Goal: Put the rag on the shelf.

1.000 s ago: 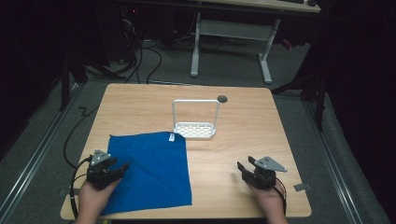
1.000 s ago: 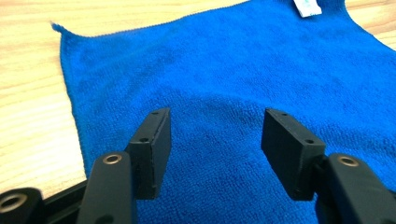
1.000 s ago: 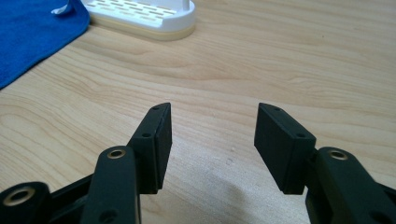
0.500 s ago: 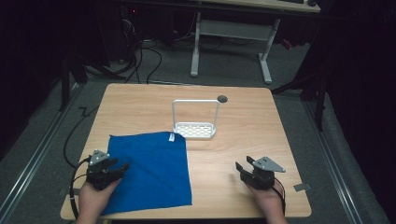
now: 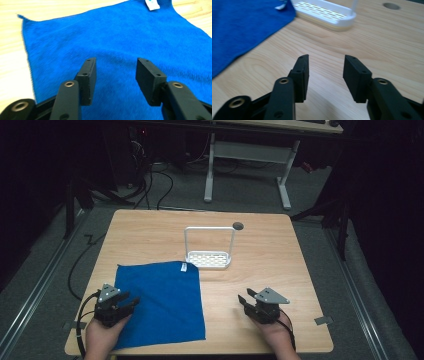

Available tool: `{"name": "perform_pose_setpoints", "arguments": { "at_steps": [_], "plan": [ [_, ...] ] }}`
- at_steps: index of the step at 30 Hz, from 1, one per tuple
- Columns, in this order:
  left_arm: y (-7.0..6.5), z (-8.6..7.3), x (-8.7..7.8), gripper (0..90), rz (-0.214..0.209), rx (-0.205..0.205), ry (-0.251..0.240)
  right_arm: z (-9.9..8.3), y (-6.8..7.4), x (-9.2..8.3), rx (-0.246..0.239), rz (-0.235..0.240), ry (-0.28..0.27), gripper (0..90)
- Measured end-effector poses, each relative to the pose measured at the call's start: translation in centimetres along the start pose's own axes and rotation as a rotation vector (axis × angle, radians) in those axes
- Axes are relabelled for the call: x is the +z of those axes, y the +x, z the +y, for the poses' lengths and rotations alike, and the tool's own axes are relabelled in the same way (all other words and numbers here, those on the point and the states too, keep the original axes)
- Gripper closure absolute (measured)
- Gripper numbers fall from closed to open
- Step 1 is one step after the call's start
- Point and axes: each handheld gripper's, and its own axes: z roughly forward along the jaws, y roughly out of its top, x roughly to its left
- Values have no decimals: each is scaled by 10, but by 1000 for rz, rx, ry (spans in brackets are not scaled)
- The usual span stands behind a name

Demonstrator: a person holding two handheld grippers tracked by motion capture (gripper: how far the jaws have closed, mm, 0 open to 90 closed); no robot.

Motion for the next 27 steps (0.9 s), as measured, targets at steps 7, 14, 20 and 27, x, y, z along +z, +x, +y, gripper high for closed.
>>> {"name": "perform_pose_setpoints", "arguments": {
  "at_steps": [7,14,20,27],
  "plan": [
    [9,-17,-13,688,19,-14,44,19,34,25,-63,119,7,788],
    [9,-31,-21,843,45,-3,94,31,68,50,-163,212,48,900],
    [7,-38,-27,855,57,-1,81,36,85,70,-210,253,100,900],
    [6,-40,-28,850,50,0,74,35,86,82,-213,262,168,900]
  ]
}}
